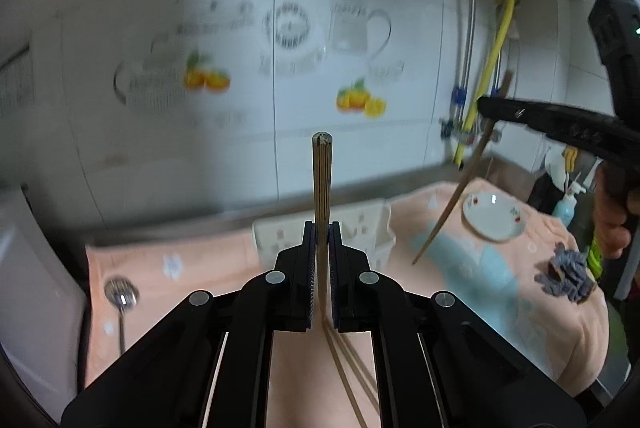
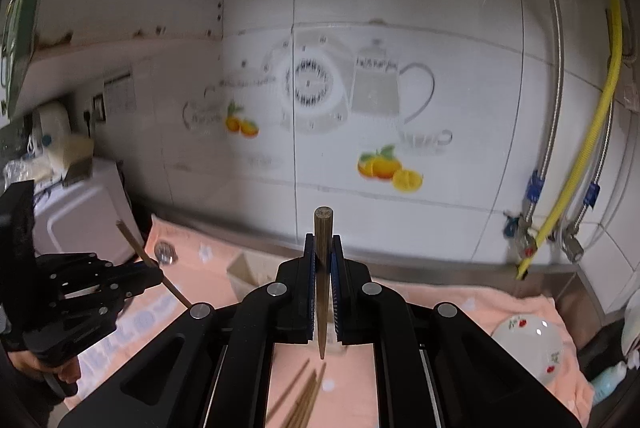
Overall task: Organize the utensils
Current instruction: 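Lower each chopstick into the white holder and open both tools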
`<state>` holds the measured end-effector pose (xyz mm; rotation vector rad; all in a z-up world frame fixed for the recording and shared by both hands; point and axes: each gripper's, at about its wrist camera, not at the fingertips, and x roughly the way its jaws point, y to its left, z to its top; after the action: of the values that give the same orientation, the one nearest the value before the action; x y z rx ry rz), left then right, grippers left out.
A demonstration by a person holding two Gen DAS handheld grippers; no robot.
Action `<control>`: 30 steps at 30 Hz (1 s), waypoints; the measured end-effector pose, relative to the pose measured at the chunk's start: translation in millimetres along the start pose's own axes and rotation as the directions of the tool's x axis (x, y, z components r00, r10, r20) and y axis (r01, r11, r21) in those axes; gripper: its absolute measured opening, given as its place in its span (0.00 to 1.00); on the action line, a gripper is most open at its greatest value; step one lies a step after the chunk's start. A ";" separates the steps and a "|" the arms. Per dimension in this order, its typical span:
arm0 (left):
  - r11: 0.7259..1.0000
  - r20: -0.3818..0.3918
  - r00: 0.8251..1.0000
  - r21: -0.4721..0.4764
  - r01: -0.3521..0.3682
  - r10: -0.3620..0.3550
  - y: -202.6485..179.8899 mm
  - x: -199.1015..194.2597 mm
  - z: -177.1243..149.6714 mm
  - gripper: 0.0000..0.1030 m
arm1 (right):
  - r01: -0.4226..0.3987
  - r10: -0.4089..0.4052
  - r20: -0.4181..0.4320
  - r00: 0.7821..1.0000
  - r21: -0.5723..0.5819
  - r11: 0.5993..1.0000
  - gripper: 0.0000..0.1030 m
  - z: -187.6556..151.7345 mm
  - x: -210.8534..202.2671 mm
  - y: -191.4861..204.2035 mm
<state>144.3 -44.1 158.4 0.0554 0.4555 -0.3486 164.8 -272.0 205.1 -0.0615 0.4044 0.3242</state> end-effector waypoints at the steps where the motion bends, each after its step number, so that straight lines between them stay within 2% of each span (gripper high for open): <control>1: 1.000 0.022 1.000 0.011 -0.007 0.006 -2.0 -1.2 9.0 0.05 | 0.006 -0.006 0.011 1.000 0.005 1.000 0.07 5.4 2.9 -1.2; 5: 0.999 0.090 0.996 0.043 -0.031 0.027 -9.2 -0.4 38.5 0.05 | 0.009 -0.010 0.032 0.999 0.033 0.999 0.07 17.8 17.3 -6.0; 7: 0.996 0.118 0.991 0.062 -0.066 0.058 -11.9 4.1 48.7 0.05 | 0.012 -0.013 0.033 0.999 0.037 0.999 0.07 20.7 26.4 -6.9; 11: 0.995 0.123 0.989 0.046 -0.087 0.081 -5.9 27.2 60.9 0.05 | 0.019 -0.019 0.019 1.000 0.035 0.999 0.07 18.4 50.2 -8.6; 13: 0.994 0.107 0.989 0.037 -0.105 0.100 -0.3 42.3 60.3 0.05 | 0.015 -0.015 0.006 1.000 0.041 0.999 0.07 14.0 61.6 -10.0; 20: 0.995 0.017 0.995 -0.024 -0.098 0.098 25.9 84.9 43.3 0.05 | 0.007 -0.003 -0.067 0.998 0.061 0.998 0.07 -7.2 98.9 -13.3; 26: 0.994 -0.030 0.994 -0.039 -0.102 0.101 35.4 100.7 29.3 0.06 | 0.006 0.002 -0.102 0.995 0.078 0.997 0.07 -20.4 114.5 -16.9; 30: 0.993 -0.031 0.994 -0.043 -0.109 0.107 37.6 100.4 27.5 0.07 | 0.001 0.007 -0.097 0.995 0.085 0.996 0.10 -20.8 112.8 -18.2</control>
<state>253.0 -44.2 137.9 0.0412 0.4869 -0.2314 260.8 -258.3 141.2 0.0065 0.5142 0.3076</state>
